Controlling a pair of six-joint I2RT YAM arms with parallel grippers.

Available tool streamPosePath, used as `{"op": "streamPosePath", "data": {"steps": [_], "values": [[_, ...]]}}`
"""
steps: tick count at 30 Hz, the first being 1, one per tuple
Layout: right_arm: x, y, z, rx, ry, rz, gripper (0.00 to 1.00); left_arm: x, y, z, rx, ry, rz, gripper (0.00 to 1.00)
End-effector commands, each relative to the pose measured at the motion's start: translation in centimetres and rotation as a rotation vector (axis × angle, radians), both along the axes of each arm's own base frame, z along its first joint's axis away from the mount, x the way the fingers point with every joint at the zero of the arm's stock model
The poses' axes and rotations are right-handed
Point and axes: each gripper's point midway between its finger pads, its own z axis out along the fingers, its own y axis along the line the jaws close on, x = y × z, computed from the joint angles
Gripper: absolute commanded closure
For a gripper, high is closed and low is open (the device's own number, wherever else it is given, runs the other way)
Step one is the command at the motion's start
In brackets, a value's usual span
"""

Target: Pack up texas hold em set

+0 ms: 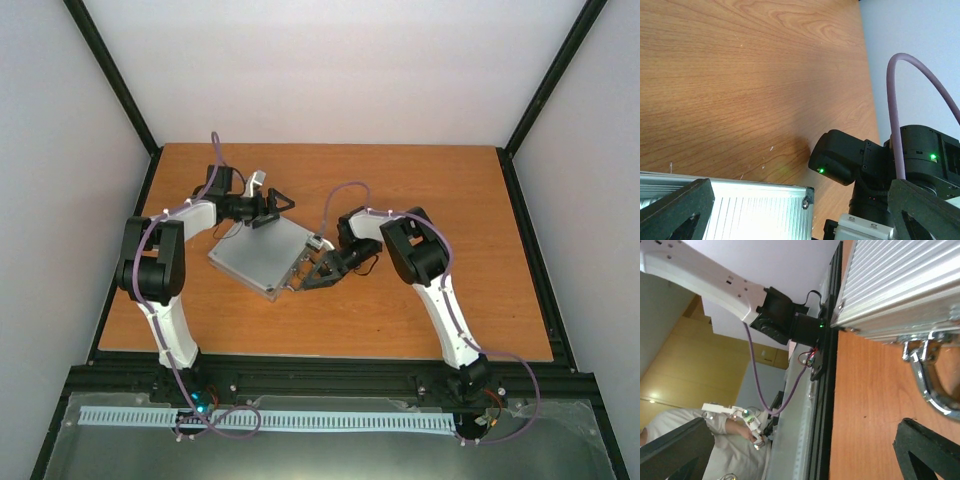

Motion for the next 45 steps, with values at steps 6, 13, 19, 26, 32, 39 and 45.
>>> {"op": "streamPosePath", "data": {"steps": [6,13,19,26,32,39,45], "values": [[2.6,-1.0,6.2,0.083,0.037,-0.12,0.0,-6.7,4.6,-13.3,0.325,0.433,0.124,0.0],[2.7,-1.5,5.4,-0.205,0.026,-0.05,0.0,-5.7,4.6,-12.2,0.329,0.421,0.133,0.0],[6.8,-8.6,-3.1,-1.072,-0.35,-0.176,0.0,-4.5,4.6,-11.5,0.329,0.404,0.143,0.0],[8.6,-9.0,-2.6,-1.204,-0.642,-0.325,0.0,-4.5,4.7,-11.7,0.335,0.411,0.15,0.0],[6.9,-3.3,0.0,-0.93,-0.792,-0.358,0.0,-4.5,4.7,-11.9,0.335,0.413,0.155,0.0],[4.3,1.5,2.6,-0.586,-0.773,-0.281,0.0,-4.7,4.8,-12.3,0.34,0.419,0.154,0.0],[2.9,3.3,1.2,-0.473,-0.686,-0.203,0.0,-5.1,4.9,-12.5,0.347,0.425,0.148,0.0]]}}
